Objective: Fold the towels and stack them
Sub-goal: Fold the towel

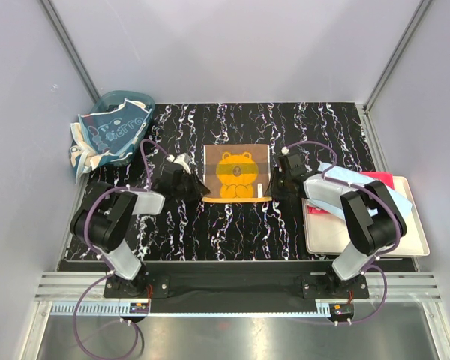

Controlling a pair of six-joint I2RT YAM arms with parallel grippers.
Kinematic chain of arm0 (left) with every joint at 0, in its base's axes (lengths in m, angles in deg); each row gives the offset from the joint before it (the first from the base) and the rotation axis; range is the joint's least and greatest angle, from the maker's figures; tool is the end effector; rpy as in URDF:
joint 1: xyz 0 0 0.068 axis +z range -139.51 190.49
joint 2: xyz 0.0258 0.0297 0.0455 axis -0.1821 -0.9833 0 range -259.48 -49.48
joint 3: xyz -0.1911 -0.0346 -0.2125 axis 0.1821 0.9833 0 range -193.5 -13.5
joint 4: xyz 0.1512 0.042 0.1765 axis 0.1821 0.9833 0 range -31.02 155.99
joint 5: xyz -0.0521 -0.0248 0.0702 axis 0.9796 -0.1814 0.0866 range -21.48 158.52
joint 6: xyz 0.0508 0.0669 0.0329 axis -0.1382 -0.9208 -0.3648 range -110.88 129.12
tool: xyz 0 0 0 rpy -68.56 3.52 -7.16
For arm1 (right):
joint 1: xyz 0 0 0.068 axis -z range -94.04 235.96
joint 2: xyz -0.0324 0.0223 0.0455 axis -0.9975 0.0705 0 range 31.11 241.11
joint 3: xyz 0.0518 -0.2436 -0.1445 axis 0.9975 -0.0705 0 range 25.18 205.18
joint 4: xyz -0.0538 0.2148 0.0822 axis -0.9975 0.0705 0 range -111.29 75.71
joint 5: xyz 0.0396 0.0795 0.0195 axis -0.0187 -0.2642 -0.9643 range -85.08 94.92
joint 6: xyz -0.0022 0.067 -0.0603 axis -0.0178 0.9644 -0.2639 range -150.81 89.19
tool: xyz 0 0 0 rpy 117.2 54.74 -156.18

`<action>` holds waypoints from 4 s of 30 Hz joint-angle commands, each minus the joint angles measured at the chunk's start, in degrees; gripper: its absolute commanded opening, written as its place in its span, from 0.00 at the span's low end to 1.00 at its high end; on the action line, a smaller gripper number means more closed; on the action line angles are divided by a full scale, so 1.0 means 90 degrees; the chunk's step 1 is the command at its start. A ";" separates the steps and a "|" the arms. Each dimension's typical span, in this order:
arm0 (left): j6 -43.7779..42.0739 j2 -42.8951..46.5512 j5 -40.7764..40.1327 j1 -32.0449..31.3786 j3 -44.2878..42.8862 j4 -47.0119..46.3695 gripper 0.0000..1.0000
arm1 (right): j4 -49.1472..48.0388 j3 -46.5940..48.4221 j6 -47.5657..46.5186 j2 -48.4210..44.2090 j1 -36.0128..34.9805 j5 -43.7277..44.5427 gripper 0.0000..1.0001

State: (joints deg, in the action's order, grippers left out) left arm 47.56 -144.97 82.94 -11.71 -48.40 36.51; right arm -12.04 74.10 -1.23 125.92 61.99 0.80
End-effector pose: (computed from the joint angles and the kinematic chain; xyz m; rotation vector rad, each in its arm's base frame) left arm 0.2938 -0.1415 0.1376 -0.1885 2.3443 -0.8330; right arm 0.2959 0.1378 0.1508 0.0978 2.5919 0.4501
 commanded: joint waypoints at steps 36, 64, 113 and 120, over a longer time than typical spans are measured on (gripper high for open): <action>-0.0452 0.3851 -0.1591 -0.0063 0.0071 0.4635 0.44 | 0.1460 -0.0496 0.0561 -0.2076 -0.1400 0.0680 0.47; -0.0188 -0.1363 0.0664 0.0737 -0.2832 0.0905 0.13 | -0.0842 0.4105 0.0413 0.3148 -0.0824 -0.1601 0.05; -0.0394 -0.1911 0.0312 0.1021 -0.3222 0.1482 0.20 | -0.0472 0.3226 -0.0240 0.2386 0.0671 -0.1388 0.08; -0.0423 -0.1813 0.0371 0.1050 -0.3535 0.1667 0.25 | -0.0179 0.3284 -0.0445 0.2230 0.0768 -0.1222 0.09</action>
State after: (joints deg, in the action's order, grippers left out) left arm 44.96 -161.97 86.76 -2.83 -77.16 51.85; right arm -15.40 102.58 -2.89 149.20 68.29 -12.03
